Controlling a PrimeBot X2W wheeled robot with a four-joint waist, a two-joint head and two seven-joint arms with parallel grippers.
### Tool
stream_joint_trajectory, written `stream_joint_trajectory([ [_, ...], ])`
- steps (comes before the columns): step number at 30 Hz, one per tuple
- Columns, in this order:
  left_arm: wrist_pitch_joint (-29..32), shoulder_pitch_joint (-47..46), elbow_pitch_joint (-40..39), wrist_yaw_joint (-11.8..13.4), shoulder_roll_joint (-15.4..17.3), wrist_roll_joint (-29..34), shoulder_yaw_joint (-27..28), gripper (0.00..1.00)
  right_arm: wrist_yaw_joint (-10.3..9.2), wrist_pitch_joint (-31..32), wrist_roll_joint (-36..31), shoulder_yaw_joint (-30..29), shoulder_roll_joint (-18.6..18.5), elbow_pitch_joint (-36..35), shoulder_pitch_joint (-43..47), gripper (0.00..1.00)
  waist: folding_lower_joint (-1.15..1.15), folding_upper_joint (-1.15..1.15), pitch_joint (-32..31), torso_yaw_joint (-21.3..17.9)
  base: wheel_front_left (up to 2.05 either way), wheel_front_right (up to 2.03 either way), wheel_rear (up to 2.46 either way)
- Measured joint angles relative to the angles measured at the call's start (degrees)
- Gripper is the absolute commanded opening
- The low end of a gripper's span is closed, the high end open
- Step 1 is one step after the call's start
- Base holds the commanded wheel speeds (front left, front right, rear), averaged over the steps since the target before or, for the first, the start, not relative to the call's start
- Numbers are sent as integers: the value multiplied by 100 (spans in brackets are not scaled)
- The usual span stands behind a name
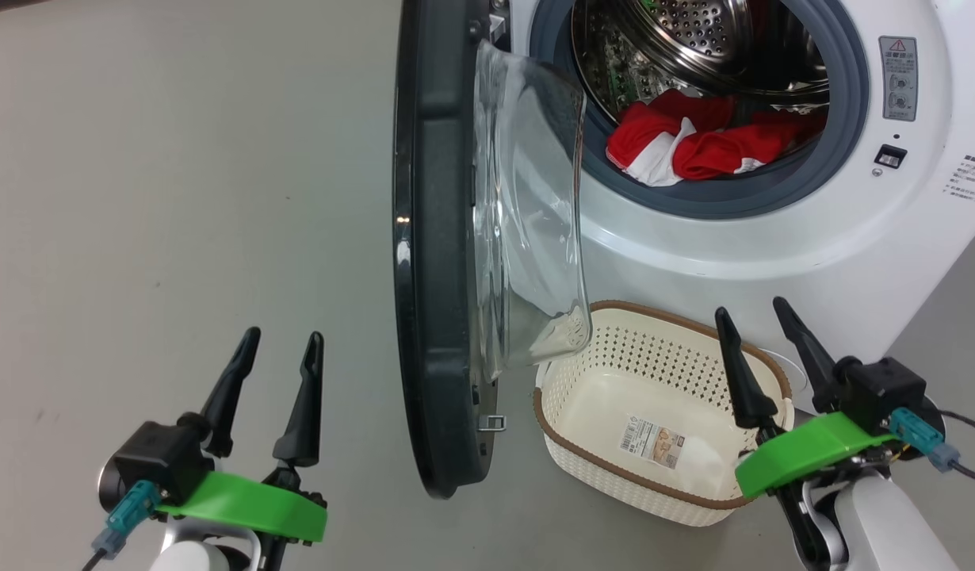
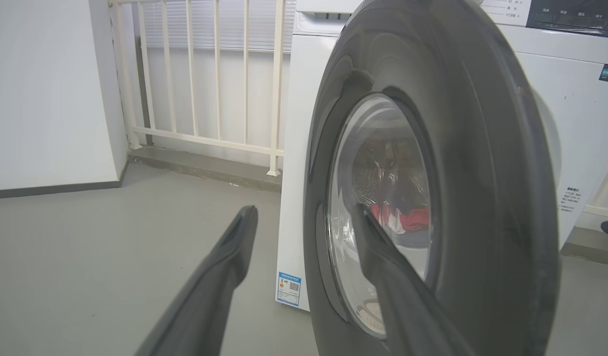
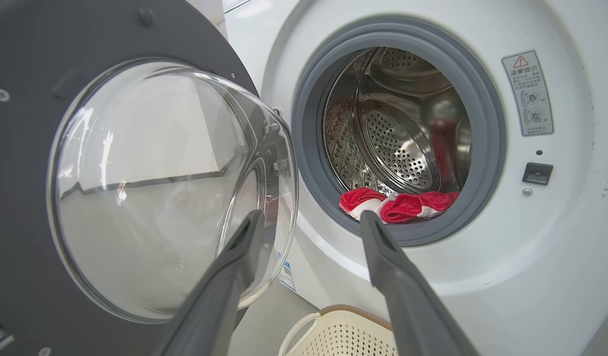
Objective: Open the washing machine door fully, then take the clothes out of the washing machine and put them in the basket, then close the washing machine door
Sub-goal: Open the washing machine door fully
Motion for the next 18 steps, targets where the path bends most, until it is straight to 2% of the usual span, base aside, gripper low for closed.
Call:
stream_joint_trajectory([
  [7, 0, 14, -21, 0, 0, 14, -1, 100, 0, 0, 24, 0, 2, -325, 447, 100, 0, 0, -16, -4, 0, 0, 0],
  [18, 0, 122, -22, 0, 2, 15, -7, 100, 0, 0, 66, 66, 9, -350, 578, 100, 0, 0, -83, -18, 0, 0, 0],
])
